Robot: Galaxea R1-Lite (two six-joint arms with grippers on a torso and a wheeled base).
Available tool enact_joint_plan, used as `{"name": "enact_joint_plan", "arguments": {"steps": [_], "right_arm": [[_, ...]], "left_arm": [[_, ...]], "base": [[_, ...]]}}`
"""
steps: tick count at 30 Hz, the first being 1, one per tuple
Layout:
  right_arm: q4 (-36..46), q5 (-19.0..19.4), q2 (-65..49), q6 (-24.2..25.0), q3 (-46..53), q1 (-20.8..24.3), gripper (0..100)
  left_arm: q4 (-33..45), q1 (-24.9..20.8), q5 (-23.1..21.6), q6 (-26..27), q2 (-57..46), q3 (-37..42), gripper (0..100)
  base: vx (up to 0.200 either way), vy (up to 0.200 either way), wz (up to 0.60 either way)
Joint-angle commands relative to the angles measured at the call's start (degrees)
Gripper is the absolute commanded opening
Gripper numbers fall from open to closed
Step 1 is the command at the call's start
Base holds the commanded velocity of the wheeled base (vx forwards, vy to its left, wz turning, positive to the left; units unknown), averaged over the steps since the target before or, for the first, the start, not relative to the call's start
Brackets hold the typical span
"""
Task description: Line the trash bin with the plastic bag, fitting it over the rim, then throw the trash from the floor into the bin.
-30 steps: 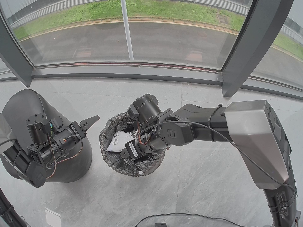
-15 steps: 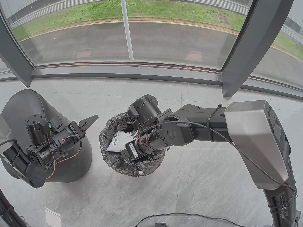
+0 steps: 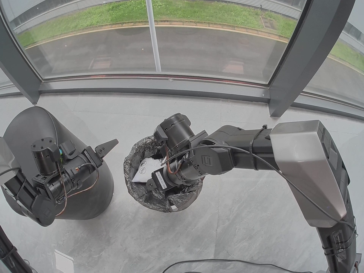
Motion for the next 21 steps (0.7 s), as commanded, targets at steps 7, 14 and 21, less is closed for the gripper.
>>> {"name": "enact_joint_plan", "arguments": {"steps": [7,14,21], "right_arm": [[-0.2,-1.2,0.3,-0.1,0.0,0.0,100],[-0.3,-1.4,0.5,-0.1,0.0,0.0,100],[-0.3,-1.5,0.5,-0.1,0.0,0.0,100]], "left_arm": [[0.0,0.0,-0.1,0.1,0.4,0.0,100],[-0.2,-0.1,-0.1,0.2,0.2,0.1,100],[-0.3,-0.3,0.0,2.5,0.0,0.5,100]], "base": [[0.000,0.000,0.00],[0.000,0.000,0.00],[0.000,0.000,0.00]]}}
